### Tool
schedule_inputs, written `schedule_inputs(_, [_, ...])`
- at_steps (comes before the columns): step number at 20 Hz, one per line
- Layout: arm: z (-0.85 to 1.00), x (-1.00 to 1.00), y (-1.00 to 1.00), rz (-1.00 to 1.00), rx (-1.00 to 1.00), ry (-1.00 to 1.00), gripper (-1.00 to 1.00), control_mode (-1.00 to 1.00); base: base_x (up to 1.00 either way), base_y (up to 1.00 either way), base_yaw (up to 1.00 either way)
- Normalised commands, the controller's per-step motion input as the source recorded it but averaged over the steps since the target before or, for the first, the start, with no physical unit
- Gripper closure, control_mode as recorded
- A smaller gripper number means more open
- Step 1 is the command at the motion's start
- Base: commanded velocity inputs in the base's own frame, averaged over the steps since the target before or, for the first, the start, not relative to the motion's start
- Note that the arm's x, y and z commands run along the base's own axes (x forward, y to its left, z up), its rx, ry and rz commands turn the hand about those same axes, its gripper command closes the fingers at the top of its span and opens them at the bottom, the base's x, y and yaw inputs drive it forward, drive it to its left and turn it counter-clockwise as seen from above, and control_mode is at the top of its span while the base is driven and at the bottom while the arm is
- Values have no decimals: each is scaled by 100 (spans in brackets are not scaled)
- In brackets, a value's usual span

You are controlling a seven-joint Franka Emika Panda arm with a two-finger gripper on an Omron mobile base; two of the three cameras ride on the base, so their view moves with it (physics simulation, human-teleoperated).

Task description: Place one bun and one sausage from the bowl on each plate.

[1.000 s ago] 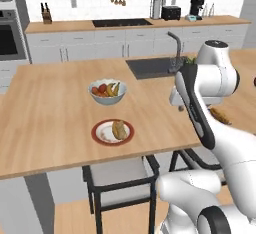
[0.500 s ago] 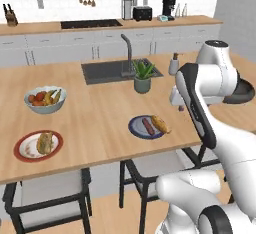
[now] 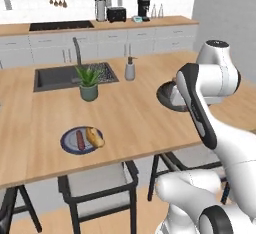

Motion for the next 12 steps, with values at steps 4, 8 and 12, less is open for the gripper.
schedule_inputs(4, [0, 0, 0, 0, 0, 0, -100, 100, 38, -95, -2])
schedule_inputs(8, [0, 0, 0, 0, 0, 0, -100, 100, 40, -65, 2])
schedule_inputs(12, [0, 0, 0, 0, 0, 0, -100, 100, 11, -61, 12])
